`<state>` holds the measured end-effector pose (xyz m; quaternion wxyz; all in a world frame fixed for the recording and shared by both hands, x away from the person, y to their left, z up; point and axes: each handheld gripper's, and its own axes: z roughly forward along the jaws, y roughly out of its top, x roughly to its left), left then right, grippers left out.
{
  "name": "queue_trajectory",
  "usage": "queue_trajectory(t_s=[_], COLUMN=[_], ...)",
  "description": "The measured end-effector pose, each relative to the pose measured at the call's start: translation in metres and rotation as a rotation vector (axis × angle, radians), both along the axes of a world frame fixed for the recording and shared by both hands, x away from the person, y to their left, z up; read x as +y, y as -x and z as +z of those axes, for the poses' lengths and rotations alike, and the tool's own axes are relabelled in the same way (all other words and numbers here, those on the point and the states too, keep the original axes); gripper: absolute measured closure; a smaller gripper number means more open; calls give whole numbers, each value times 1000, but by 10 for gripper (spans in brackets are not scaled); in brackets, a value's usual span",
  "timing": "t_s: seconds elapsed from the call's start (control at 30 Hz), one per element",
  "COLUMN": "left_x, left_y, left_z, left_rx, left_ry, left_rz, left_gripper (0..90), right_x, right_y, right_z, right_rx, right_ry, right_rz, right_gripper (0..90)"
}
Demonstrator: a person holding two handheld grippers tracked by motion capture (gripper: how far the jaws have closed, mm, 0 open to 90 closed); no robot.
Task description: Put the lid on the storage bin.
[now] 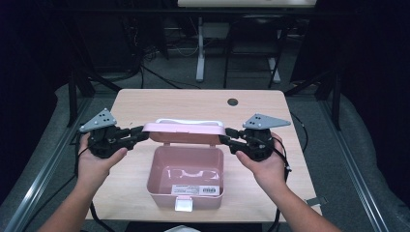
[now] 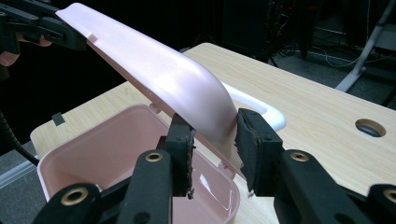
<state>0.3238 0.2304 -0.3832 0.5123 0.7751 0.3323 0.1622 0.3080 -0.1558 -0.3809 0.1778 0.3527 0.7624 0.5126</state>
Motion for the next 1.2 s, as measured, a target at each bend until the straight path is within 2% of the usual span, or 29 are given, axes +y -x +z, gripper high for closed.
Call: queue_trajectory(t_s=[0.13, 0.47, 1.2], left_x=[1, 2, 1], left_y=[1, 5, 17], left_z=[0, -2, 0], left_rx=[13, 8, 1], left_ry=[6, 1, -13], left_rz=[-6, -10, -27], left_gripper=[711, 673, 671], right_x=[0, -1, -3], right_y=[1, 6, 18], right_z=[0, -1, -1], right_rx=[-1, 6, 8], right_ry=[-2, -4, -10], right_rz=[2, 15, 35], right_gripper=[659, 643, 634])
